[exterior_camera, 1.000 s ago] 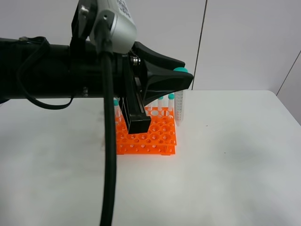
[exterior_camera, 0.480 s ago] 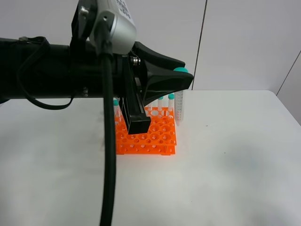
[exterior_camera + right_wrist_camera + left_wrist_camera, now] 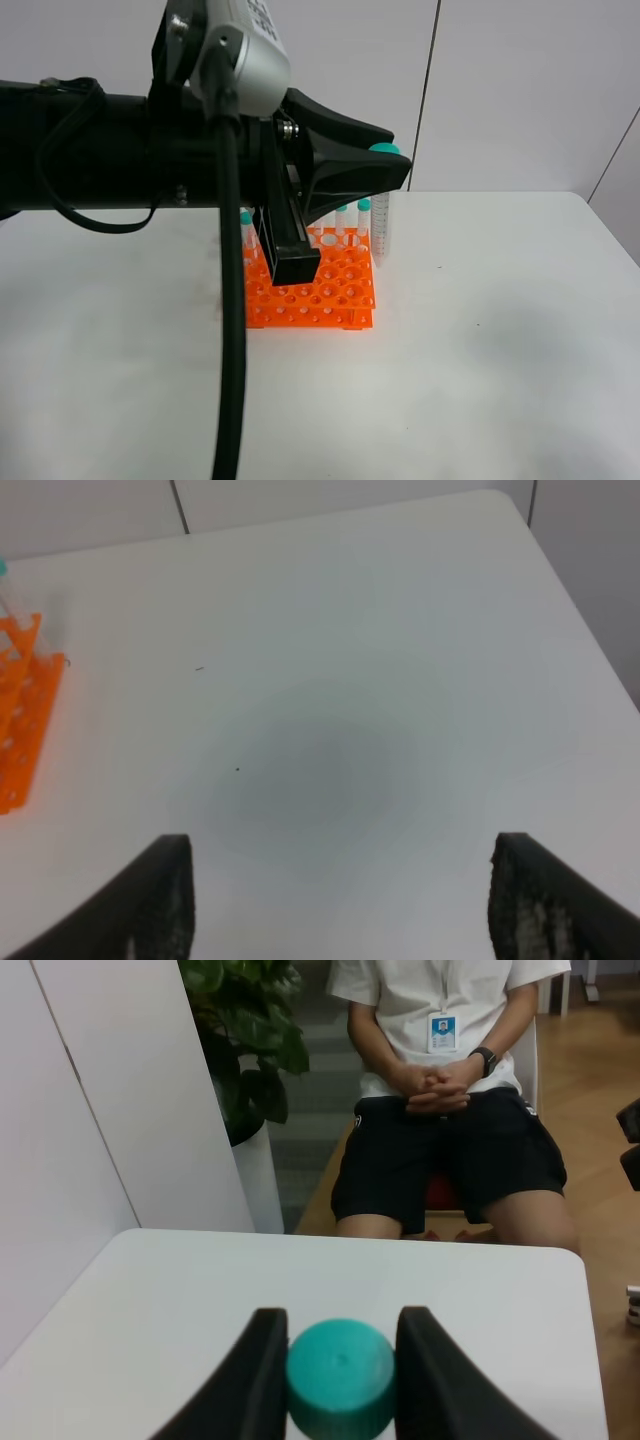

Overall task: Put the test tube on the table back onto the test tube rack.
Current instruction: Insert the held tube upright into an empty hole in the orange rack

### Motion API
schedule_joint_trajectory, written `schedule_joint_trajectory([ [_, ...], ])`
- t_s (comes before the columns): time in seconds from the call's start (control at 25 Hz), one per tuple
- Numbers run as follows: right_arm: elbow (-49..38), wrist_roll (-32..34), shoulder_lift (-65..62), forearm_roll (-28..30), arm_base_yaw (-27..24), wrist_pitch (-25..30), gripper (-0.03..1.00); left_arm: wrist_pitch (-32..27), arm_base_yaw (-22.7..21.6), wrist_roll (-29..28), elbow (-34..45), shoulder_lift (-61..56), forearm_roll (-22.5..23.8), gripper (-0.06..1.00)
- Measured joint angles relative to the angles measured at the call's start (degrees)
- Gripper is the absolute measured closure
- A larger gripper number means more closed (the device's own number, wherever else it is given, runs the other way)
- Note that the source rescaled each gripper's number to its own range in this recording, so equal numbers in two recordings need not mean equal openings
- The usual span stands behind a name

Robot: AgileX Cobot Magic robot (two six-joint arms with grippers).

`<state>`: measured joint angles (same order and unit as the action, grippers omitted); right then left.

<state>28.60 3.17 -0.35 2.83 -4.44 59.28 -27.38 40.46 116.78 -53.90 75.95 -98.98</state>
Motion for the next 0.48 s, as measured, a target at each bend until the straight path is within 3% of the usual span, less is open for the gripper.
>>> schedule_joint_trajectory([
  [0.48, 0.0, 0.0, 0.0, 0.0, 0.0, 0.0, 0.17, 0.0, 0.0, 0.2, 0.0, 0.0, 0.0, 0.94],
])
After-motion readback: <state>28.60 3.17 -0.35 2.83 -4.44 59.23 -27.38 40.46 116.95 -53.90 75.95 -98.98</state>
